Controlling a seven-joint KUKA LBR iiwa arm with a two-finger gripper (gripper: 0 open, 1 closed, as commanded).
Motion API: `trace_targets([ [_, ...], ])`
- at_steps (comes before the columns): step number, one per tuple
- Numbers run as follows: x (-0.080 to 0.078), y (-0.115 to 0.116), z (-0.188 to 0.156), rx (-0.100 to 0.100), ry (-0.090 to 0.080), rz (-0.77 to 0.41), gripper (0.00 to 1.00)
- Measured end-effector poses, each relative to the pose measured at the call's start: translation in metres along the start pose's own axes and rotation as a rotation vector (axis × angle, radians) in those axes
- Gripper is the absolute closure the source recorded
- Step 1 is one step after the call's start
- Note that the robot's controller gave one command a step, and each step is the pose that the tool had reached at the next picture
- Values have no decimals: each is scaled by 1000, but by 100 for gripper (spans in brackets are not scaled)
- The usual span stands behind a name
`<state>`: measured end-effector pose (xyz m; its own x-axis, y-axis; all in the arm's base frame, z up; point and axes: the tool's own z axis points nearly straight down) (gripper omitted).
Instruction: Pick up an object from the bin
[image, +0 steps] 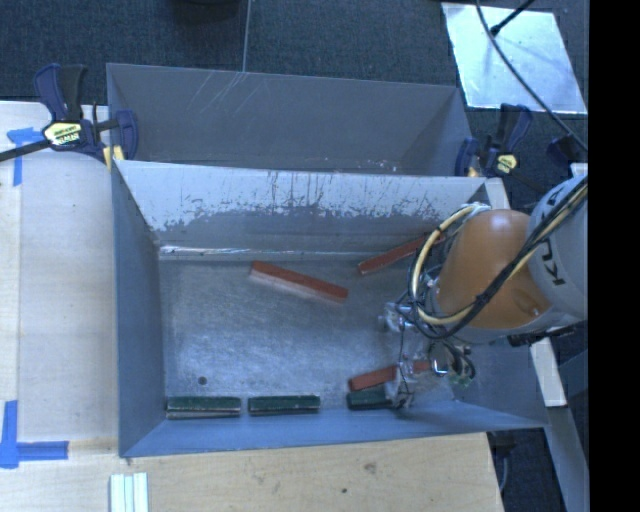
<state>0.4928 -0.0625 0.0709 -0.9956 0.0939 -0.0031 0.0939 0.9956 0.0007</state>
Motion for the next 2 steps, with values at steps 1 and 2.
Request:
trace_targets([
  [1,0,-2,-1,1,1,2,100],
  [2,-1,-2,0,1,-3,3,0],
])
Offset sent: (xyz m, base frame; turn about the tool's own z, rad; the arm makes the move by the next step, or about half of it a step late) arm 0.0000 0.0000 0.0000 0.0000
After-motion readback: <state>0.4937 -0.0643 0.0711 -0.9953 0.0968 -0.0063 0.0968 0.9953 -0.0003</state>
